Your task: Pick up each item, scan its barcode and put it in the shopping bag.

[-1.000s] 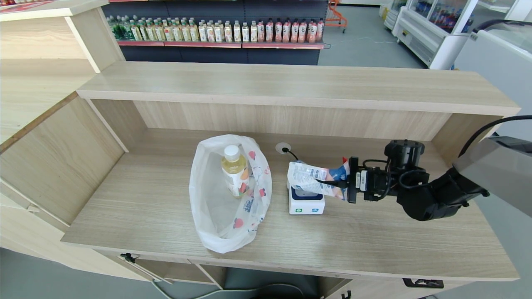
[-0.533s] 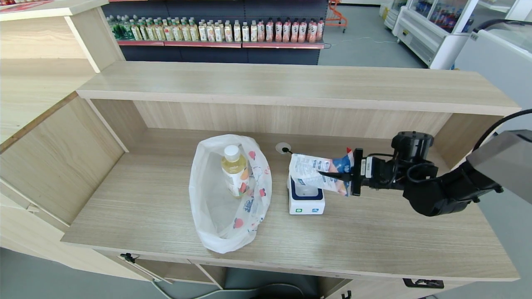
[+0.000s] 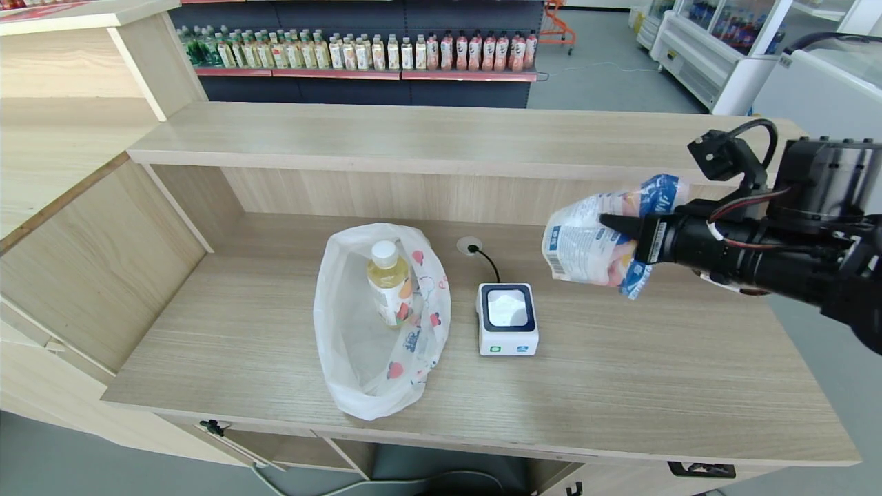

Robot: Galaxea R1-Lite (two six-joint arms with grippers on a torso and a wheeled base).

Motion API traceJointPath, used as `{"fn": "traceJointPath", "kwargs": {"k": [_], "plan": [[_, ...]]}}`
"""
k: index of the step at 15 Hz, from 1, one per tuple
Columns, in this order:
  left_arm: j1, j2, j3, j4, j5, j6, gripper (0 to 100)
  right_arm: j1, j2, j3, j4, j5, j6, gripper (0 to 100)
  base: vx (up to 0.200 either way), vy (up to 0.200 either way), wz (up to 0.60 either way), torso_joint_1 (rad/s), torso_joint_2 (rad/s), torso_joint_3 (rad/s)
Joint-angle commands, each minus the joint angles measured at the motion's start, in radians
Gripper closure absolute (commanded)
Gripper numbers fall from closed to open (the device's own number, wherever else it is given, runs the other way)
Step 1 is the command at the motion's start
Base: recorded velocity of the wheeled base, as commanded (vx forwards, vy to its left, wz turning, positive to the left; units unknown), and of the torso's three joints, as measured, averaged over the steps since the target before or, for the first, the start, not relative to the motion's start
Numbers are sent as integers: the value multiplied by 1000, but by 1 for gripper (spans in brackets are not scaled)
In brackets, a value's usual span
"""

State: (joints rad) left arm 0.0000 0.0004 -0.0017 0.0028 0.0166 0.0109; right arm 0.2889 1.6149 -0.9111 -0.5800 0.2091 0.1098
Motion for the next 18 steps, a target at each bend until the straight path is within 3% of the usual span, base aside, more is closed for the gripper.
{"fn": "traceJointPath", "kwargs": {"k": [1, 4, 11, 18], "plan": [[0, 0, 0, 0, 0, 0, 0, 45, -155, 29, 118, -68, 151, 100, 0, 0, 0, 0, 0, 0], [0, 0, 0, 0, 0, 0, 0, 45, -162, 52, 198, -89, 258, 100, 0, 0, 0, 0, 0, 0], [0, 0, 0, 0, 0, 1, 0, 61, -159, 61, 218, -91, 263, 100, 0, 0, 0, 0, 0, 0], [0, 0, 0, 0, 0, 1, 0, 207, -147, 31, 244, -88, 399, 100, 0, 171, 0, 6, 2, 2]]}}
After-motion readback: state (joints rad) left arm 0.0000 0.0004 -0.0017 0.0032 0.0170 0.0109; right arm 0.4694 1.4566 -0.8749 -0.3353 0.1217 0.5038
